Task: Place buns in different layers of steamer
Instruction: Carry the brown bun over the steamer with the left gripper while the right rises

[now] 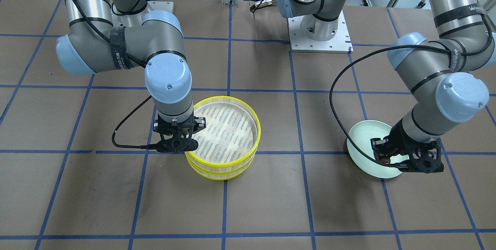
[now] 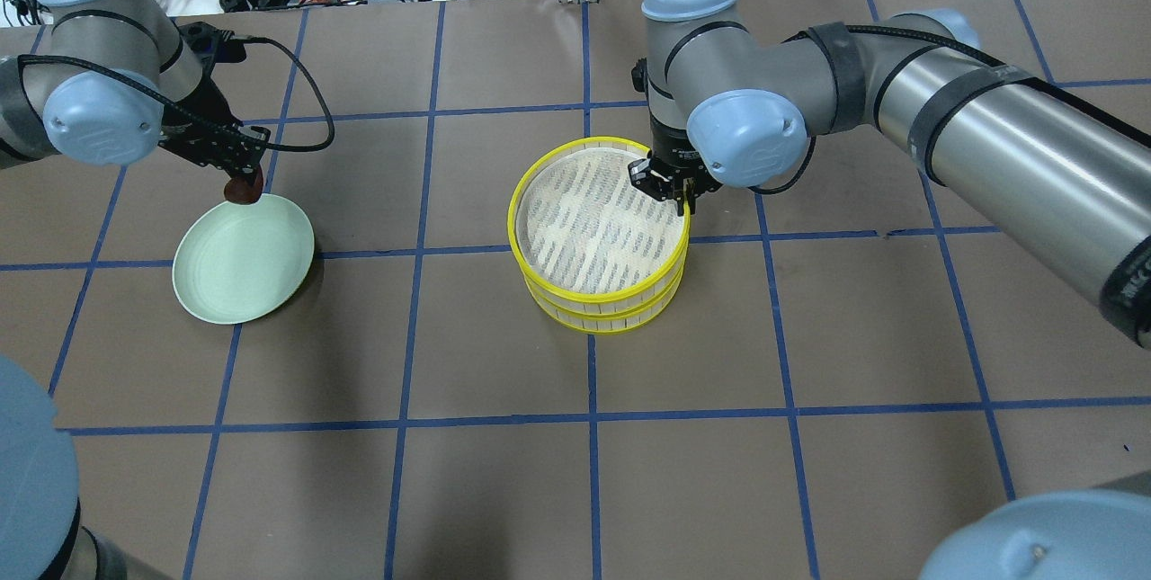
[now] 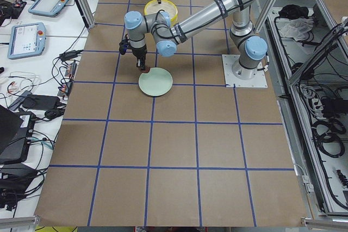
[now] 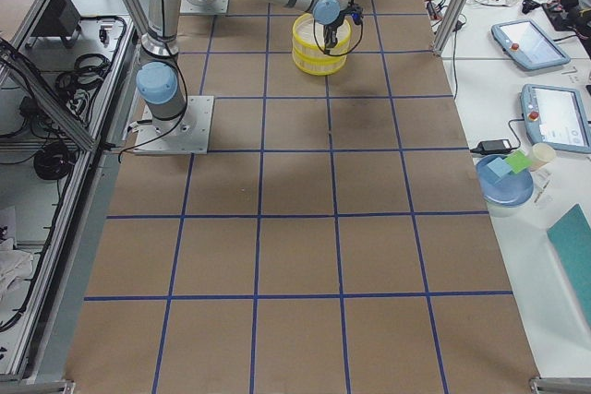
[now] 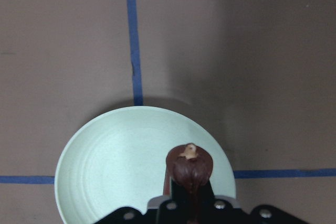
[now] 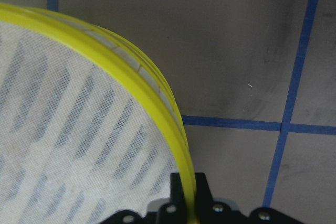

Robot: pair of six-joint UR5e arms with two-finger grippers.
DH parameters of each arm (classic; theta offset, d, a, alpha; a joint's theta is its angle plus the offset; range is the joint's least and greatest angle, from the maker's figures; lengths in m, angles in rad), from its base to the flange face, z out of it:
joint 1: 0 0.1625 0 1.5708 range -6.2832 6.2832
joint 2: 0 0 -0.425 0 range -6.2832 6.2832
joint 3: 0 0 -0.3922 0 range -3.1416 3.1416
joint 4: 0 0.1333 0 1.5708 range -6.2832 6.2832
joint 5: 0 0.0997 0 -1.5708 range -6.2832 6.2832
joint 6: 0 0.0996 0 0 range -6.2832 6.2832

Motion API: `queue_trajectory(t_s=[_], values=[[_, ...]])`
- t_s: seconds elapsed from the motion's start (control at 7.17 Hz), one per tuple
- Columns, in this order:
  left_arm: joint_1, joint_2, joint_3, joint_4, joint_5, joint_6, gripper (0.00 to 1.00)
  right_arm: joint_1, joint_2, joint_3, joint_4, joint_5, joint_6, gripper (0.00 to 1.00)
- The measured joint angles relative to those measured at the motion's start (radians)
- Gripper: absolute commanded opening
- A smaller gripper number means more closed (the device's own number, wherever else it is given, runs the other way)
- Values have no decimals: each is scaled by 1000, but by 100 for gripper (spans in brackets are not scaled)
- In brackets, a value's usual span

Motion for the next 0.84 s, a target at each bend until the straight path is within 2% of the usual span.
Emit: queue_trajectory(t_s=[0.56,0.7,0.84], values=[[-123,74,16,-39,-51,-201,0,-1,8,4,0,-8,-9,0],[-150,90,16,-40,-81,-253,0,-1,9,5,-1,-10,-9,66],[-169,101,16,-40,-104,-291,0,-1,10,7,0,-11,-9,100]])
